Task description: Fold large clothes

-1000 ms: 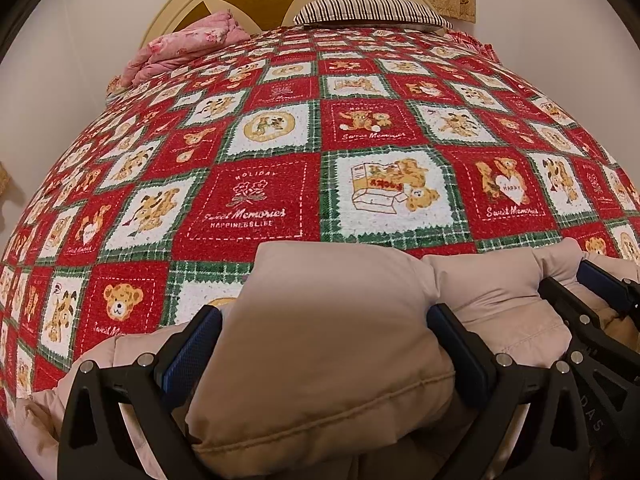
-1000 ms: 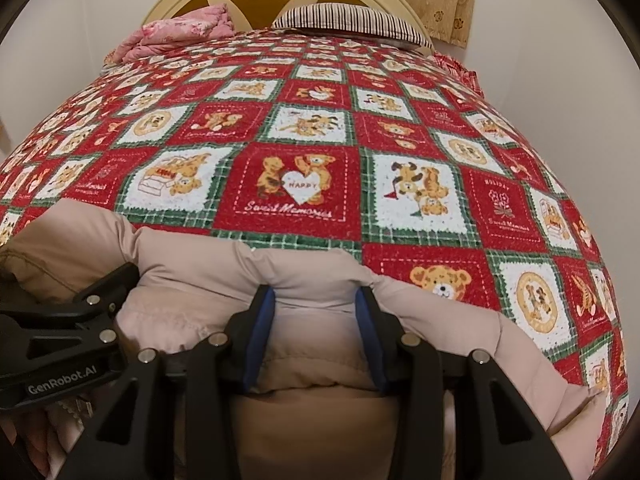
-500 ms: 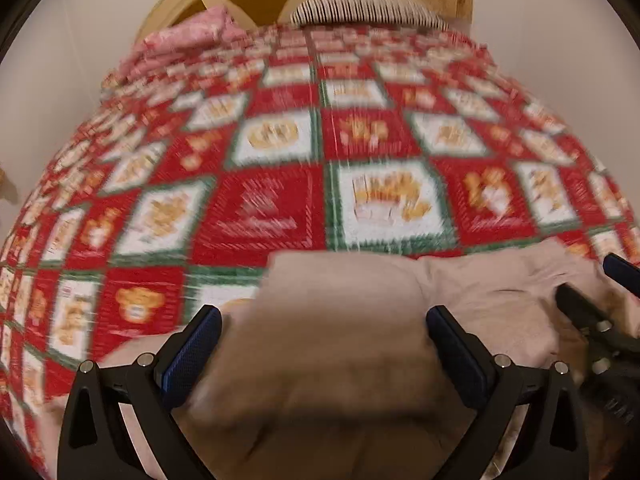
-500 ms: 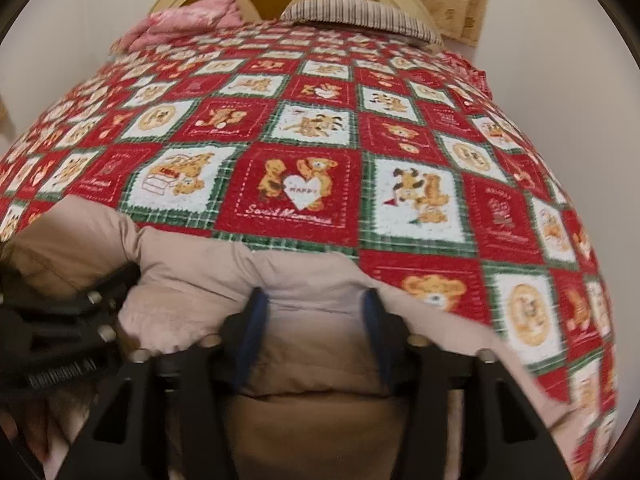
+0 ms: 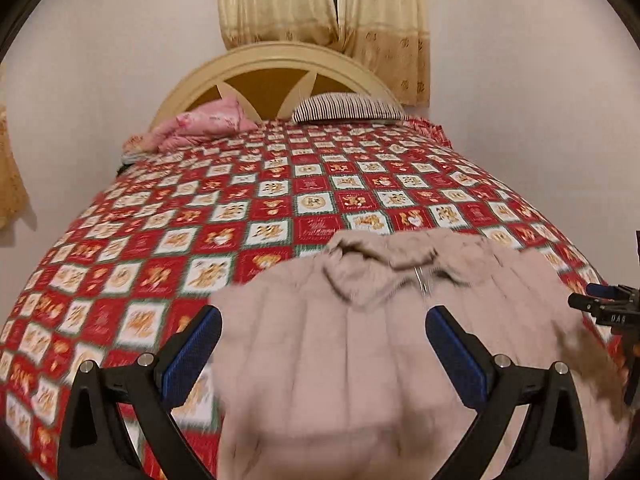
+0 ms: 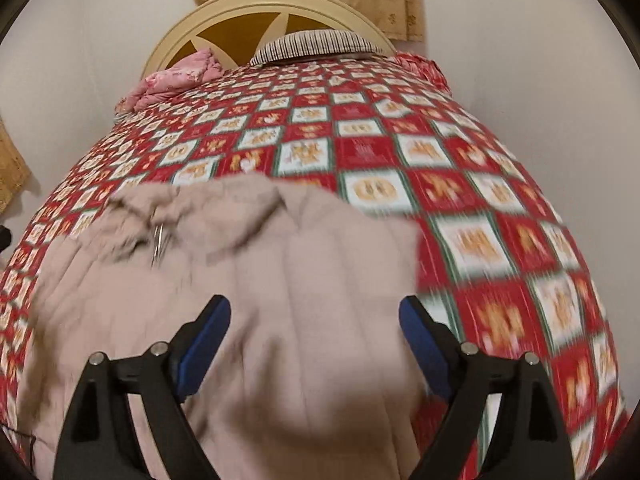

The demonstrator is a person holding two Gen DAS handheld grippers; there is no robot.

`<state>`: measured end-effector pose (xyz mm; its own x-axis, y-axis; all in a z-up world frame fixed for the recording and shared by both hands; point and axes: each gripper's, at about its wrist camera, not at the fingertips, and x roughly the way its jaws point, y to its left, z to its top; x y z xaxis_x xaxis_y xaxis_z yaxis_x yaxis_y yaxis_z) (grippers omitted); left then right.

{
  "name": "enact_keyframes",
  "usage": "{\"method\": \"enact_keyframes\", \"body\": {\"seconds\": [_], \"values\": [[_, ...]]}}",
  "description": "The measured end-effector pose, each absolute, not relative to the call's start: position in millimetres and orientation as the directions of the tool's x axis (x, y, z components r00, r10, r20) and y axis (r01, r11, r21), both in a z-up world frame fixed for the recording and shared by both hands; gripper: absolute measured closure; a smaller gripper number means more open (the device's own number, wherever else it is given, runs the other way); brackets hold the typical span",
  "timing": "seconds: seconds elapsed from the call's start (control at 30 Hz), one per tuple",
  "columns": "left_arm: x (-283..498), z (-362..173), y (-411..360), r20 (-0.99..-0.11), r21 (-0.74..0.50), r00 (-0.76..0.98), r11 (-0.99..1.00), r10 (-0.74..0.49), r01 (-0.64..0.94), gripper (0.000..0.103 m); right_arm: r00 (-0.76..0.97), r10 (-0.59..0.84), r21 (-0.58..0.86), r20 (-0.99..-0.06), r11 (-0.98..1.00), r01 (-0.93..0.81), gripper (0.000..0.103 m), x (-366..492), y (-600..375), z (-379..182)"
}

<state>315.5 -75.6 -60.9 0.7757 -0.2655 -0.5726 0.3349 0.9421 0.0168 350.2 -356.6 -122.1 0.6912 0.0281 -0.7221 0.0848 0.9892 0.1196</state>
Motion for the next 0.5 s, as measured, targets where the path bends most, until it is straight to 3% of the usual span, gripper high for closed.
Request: {"method": "enact_keyframes", "body": {"seconds": [0.2,0.5], "values": [[247,-84,-55,-0.554,0.103,0.804,0.94,-0.218,0.325,0.001,0.683,0.019,0.119,-0.73,0.988,0.1,0.012,296,-354,-137],[207,-135,-16,-0.638,0.06,0.751,0.961,-0.17,0.269,0.001,0.662,-0.011,0.077,-0.749,0.992,0.104,0.012,233,-349,-166]]}}
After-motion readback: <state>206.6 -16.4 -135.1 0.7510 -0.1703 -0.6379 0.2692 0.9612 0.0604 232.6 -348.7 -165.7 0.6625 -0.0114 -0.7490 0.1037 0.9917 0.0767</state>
